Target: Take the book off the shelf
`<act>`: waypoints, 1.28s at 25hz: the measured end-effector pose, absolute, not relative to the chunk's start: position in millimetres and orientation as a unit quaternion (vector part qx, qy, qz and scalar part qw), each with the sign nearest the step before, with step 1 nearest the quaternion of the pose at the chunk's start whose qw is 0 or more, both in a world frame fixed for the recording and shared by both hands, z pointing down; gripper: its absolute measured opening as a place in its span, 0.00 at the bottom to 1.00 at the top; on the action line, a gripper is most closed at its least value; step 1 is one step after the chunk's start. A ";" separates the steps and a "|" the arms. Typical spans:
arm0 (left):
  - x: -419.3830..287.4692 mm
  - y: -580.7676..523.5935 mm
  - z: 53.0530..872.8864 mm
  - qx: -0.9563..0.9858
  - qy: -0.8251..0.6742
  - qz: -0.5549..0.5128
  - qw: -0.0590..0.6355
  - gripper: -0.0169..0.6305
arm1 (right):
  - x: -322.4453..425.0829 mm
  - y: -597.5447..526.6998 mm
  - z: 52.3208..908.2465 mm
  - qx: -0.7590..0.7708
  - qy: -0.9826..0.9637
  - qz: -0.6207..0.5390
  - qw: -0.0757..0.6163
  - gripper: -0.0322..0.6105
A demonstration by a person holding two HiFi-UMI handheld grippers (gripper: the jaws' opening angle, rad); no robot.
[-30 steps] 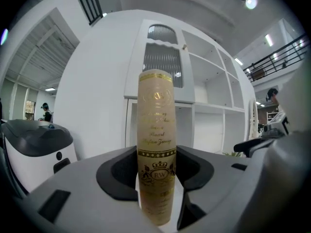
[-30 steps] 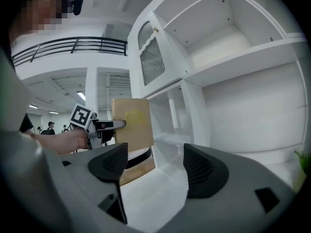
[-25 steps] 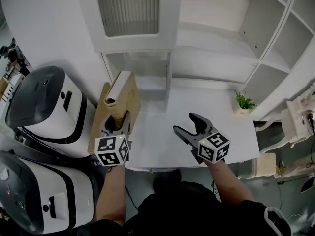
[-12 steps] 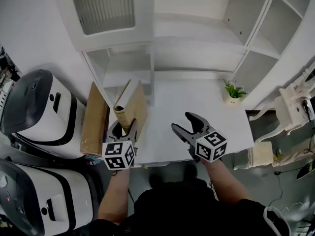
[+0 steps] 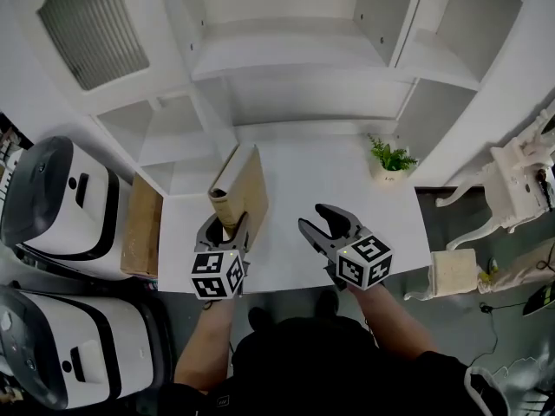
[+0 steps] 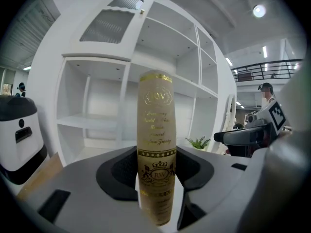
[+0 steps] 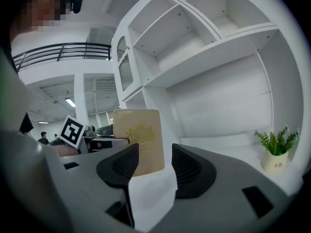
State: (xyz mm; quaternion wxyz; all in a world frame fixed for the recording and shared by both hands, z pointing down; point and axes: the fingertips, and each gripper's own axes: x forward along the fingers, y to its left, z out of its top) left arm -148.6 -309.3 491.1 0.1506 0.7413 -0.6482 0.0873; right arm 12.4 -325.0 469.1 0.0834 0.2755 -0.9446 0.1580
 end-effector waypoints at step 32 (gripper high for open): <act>-20.5 -434.5 451.4 0.779 -0.610 0.074 0.128 0.34 | 163.2 -426.1 472.9 0.333 -0.922 0.189 0.058 0.07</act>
